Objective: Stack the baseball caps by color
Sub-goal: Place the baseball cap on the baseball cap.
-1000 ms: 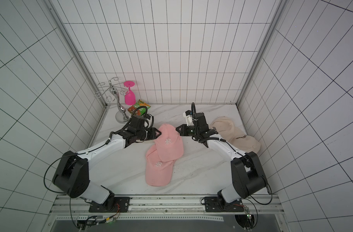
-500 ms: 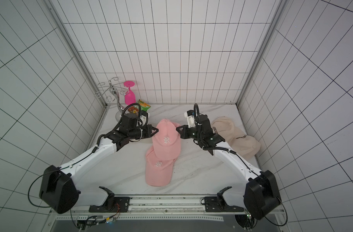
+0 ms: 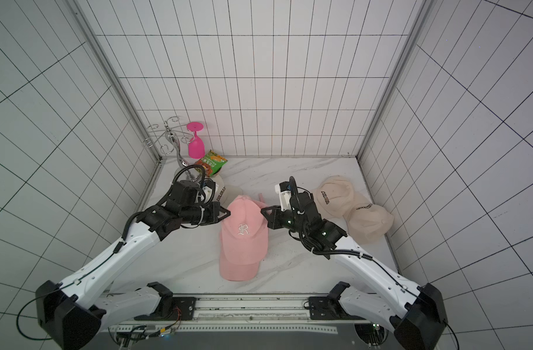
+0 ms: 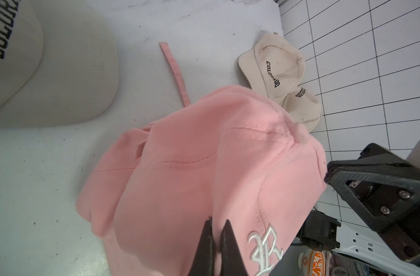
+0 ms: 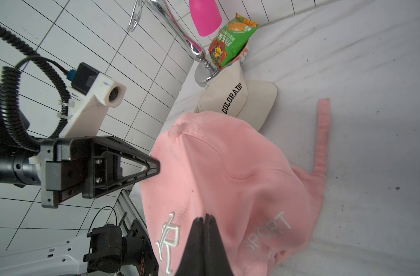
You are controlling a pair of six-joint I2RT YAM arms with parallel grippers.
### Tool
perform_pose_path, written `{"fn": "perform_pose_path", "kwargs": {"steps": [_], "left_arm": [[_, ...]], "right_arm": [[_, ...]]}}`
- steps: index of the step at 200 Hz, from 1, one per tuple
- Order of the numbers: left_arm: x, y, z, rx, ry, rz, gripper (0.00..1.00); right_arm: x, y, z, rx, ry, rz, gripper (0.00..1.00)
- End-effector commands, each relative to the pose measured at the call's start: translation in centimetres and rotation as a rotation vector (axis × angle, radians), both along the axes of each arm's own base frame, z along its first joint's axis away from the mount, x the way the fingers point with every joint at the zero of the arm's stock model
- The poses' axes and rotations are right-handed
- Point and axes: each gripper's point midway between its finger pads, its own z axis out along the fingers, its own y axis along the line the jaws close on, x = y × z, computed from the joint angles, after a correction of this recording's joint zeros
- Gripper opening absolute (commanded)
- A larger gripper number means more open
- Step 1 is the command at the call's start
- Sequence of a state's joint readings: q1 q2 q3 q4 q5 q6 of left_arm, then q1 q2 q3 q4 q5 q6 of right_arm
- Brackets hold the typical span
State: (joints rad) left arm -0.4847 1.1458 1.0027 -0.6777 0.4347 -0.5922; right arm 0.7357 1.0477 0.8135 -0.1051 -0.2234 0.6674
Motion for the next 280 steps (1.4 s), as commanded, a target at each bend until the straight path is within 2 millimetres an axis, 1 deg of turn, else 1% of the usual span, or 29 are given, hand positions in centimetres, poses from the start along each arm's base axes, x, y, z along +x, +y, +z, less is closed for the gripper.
{"fn": "perform_pose_path", "kwargs": {"steps": [1,45,71,94,106,112,124,131,142,162,178,198,225,244,256,268,280], "left_arm": [[-0.3,1.7,-2.6,0.091,0.025,0.049,0.0],[1.0,2.5,-6.0,0.121,-0.019,0.114,0.0],[1.2,2.3,-7.7,0.111,-0.017,0.118,0.0],[1.6,2.3,-8.7,0.12,-0.006,0.136,0.0],[1.8,2.2,-8.7,0.113,-0.012,0.139,0.0],[1.9,2.1,-8.5,0.103,-0.019,0.135,0.0],[2.0,1.8,-8.2,0.088,-0.031,0.128,0.0],[2.0,1.7,-8.0,0.082,-0.037,0.122,0.0],[2.0,1.6,-7.7,0.077,-0.05,0.116,0.0],[2.1,1.5,-7.1,0.07,-0.078,0.106,0.0],[2.1,1.3,-6.7,0.068,-0.099,0.094,0.0],[2.0,1.3,-6.6,0.074,-0.113,0.088,0.0],[1.9,1.6,-7.1,0.103,-0.104,0.093,0.0],[1.7,1.6,-7.0,0.106,-0.103,0.09,0.0],[1.5,1.5,-6.6,0.1,-0.111,0.083,0.0],[1.2,1.3,-6.2,0.094,-0.122,0.073,0.0],[1.1,1.2,-5.8,0.092,-0.131,0.073,0.0]], "right_arm": [[0.0,-0.5,-2.7,-0.028,0.035,-0.089,0.0],[0.6,0.0,-7.2,-0.093,0.043,-0.1,0.0],[1.2,-0.1,-8.8,-0.125,0.03,-0.113,0.0],[1.1,0.4,-9.8,-0.133,0.053,-0.095,0.0],[0.9,0.6,-9.5,-0.127,0.052,-0.084,0.0],[0.9,0.6,-9.3,-0.124,0.049,-0.079,0.05],[0.6,0.5,-8.6,-0.135,0.04,-0.07,0.21],[0.4,0.4,-8.3,-0.153,0.029,-0.064,0.27],[0.2,0.3,-7.9,-0.18,0.011,-0.062,0.35],[0.1,0.6,-7.8,-0.192,-0.001,-0.047,0.42],[0.1,1.2,-7.8,-0.192,0.004,-0.028,0.44],[-0.1,2.4,-7.0,-0.159,-0.006,0.005,0.45],[-0.8,3.5,-4.6,-0.11,-0.051,0.041,0.47],[-1.3,3.7,-2.7,-0.085,-0.096,0.047,0.48],[-1.3,3.6,-1.9,-0.069,-0.113,0.039,0.49],[-1.1,3.5,-1.5,-0.062,-0.125,0.027,0.5],[-0.9,3.5,-1.7,-0.069,-0.126,0.022,0.51]]}}
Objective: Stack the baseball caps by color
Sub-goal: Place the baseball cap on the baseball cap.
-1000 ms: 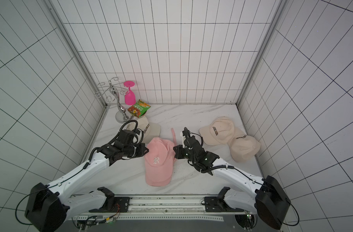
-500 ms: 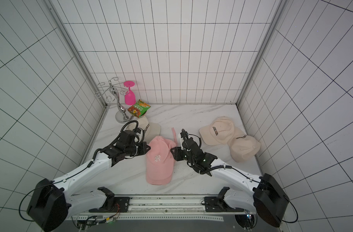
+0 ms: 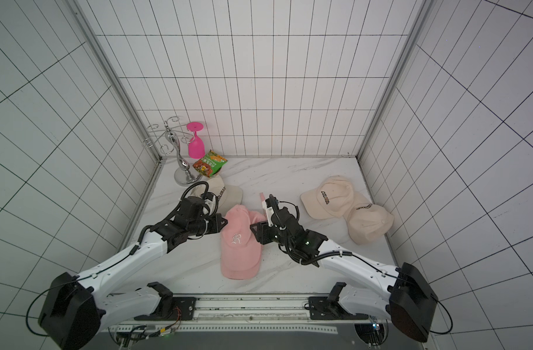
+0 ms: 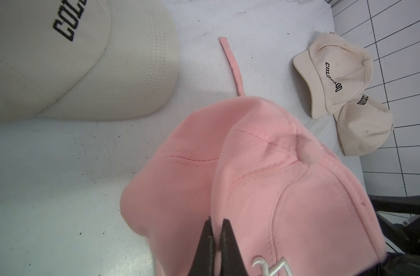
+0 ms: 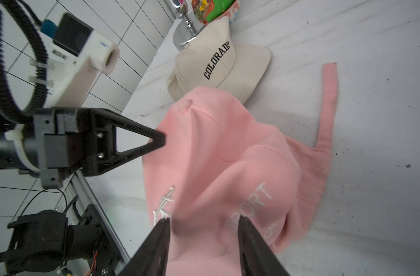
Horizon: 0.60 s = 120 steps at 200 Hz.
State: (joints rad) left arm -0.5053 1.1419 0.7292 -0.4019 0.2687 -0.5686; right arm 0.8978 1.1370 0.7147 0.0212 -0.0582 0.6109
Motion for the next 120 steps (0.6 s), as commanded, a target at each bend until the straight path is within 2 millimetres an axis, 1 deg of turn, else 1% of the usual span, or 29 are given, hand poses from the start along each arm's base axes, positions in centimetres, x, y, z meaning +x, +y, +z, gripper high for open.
{"fn": "perform_pose_path", "kwargs": {"steps": [1,22,34,43,61,70,79,86,97,105,109,120], "left_arm": [[-0.1,-0.4,1.6,-0.015,-0.057,-0.014,0.0],[-0.1,-0.2,1.4,-0.005,-0.056,-0.005,0.0],[-0.1,-0.1,1.2,0.003,-0.052,-0.004,0.0],[-0.1,-0.2,1.1,0.003,-0.048,-0.006,0.0],[0.0,-0.4,1.1,-0.006,-0.048,-0.013,0.0],[0.0,-0.4,1.1,-0.006,-0.049,-0.011,0.0],[0.0,-0.4,1.2,-0.007,-0.052,-0.012,0.0],[0.0,-0.4,1.3,-0.007,-0.053,-0.014,0.0],[-0.1,-0.5,1.4,-0.012,-0.053,-0.016,0.0],[-0.2,-0.5,1.5,-0.015,-0.051,-0.02,0.0],[-0.3,-0.5,1.6,-0.017,-0.049,-0.02,0.0],[-0.6,-0.4,1.7,-0.018,-0.034,-0.018,0.0]], "right_arm": [[0.7,0.7,3.4,0.057,-0.074,-0.009,0.51],[0.9,1.1,2.7,0.044,-0.058,-0.003,0.52],[1.0,1.3,2.0,0.031,-0.047,-0.005,0.52],[1.3,1.3,1.1,0.008,-0.035,-0.016,0.52],[1.6,1.3,0.2,-0.022,-0.031,-0.02,0.45],[1.6,1.4,0.1,-0.026,-0.028,-0.017,0.4],[1.6,1.6,0.3,-0.021,-0.029,-0.012,0.32],[1.5,1.6,0.4,-0.017,-0.03,-0.009,0.25],[1.4,1.6,0.9,-0.008,-0.031,-0.008,0.1],[1.3,1.6,1.3,0.0,-0.028,-0.008,0.02],[1.3,1.5,1.4,0.003,-0.023,-0.011,0.0],[1.0,1.3,1.9,0.017,-0.013,-0.019,0.0]]}}
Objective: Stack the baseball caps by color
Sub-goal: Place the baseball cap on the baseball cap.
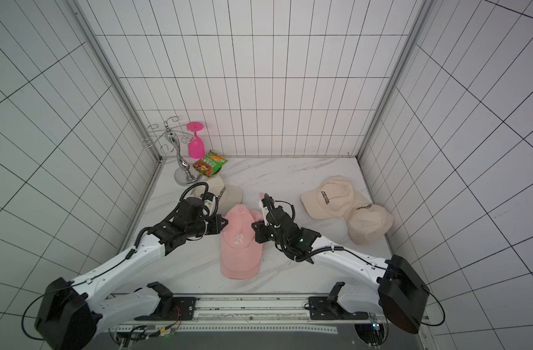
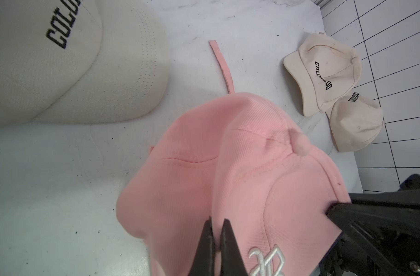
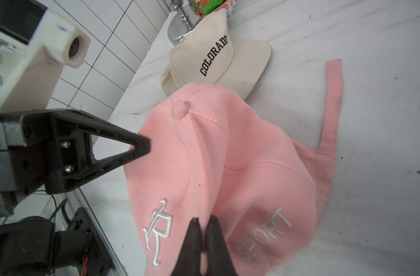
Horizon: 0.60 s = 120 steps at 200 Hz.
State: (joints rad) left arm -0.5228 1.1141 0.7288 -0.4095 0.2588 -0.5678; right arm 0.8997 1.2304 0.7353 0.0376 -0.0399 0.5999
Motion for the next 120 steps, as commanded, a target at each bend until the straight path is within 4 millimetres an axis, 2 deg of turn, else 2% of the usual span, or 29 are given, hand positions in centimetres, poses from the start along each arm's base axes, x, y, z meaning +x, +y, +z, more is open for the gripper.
{"fn": "perform_pose_path", "kwargs": {"steps": [1,25,52,70,120], "left_arm": [[-0.2,-0.2,1.1,-0.015,-0.012,-0.007,0.0],[-1.0,-0.3,1.4,-0.022,0.012,-0.019,0.0],[-1.0,0.1,1.1,0.004,0.018,-0.004,0.0],[-0.4,0.8,0.1,0.053,0.019,0.036,0.0],[1.6,1.1,-3.1,0.122,0.032,0.084,0.0]], "right_arm": [[0.1,0.5,4.0,0.073,-0.032,-0.011,0.0],[-0.3,-0.2,3.9,0.08,0.002,-0.039,0.0],[-0.6,-0.6,2.5,0.075,0.042,-0.067,0.0],[-0.6,-0.5,1.2,0.064,0.057,-0.073,0.0],[0.6,-0.8,-3.1,0.01,0.023,-0.118,0.0]]}}
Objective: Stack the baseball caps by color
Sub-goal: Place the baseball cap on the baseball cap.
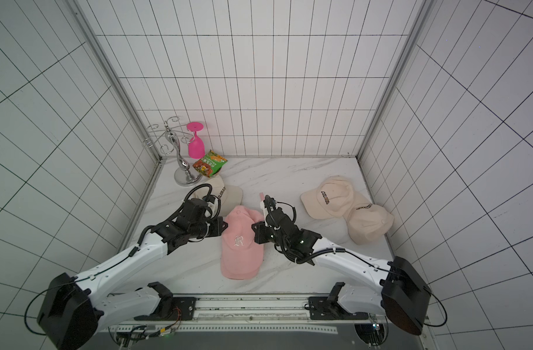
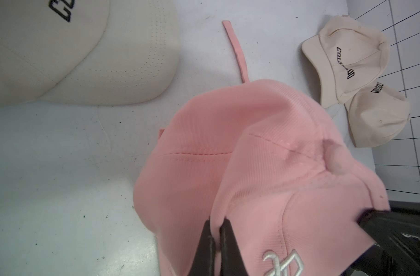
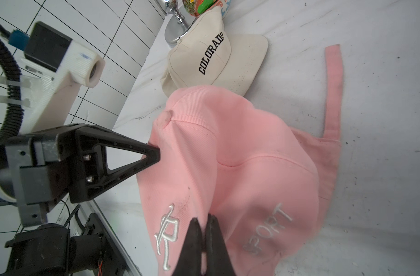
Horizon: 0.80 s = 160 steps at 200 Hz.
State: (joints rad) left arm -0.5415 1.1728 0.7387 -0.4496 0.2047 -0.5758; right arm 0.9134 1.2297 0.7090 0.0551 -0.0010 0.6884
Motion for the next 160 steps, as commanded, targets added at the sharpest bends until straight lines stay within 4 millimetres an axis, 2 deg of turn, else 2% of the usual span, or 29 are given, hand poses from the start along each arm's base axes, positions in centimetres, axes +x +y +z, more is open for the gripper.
{"fn": "perform_pose_path", "kwargs": {"steps": [1,28,45,67,80,94,106,130,143,160], "left_arm": [[1.7,0.7,-1.0,0.051,-0.03,0.057,0.0],[2.0,0.6,-3.0,0.067,-0.006,0.069,0.0],[1.8,0.7,-3.9,0.063,0.007,0.072,0.05],[1.5,0.7,-4.2,0.051,0.01,0.076,0.19],[1.4,0.8,-3.8,0.042,-0.002,0.077,0.32],[1.3,0.8,-2.8,0.024,-0.025,0.077,0.52],[1.1,1.0,-1.7,0.006,-0.053,0.082,0.65],[0.9,1.7,1.1,-0.012,-0.111,0.111,0.81],[0.6,2.3,2.9,-0.018,-0.146,0.126,0.89],[0.2,2.9,5.7,-0.032,-0.203,0.137,0.98]], "right_arm": [[0.7,-0.5,-2.3,-0.022,-0.023,-0.051,0.0],[0.6,-0.2,-5.3,-0.027,0.012,-0.05,0.0],[0.3,0.0,-6.4,-0.016,0.036,-0.045,0.02],[0.0,0.2,-6.8,-0.007,0.054,-0.035,0.09],[-0.2,0.5,-6.4,0.006,0.057,-0.024,0.13],[-0.6,0.6,-5.7,0.022,0.055,-0.017,0.21],[-0.8,0.5,-4.9,0.037,0.049,-0.017,0.3],[-0.6,-0.8,-3.1,0.043,0.027,-0.069,0.5],[-0.3,-1.9,-2.2,0.037,0.015,-0.117,0.65],[0.1,-3.5,-0.5,0.044,-0.02,-0.162,0.76]]}}
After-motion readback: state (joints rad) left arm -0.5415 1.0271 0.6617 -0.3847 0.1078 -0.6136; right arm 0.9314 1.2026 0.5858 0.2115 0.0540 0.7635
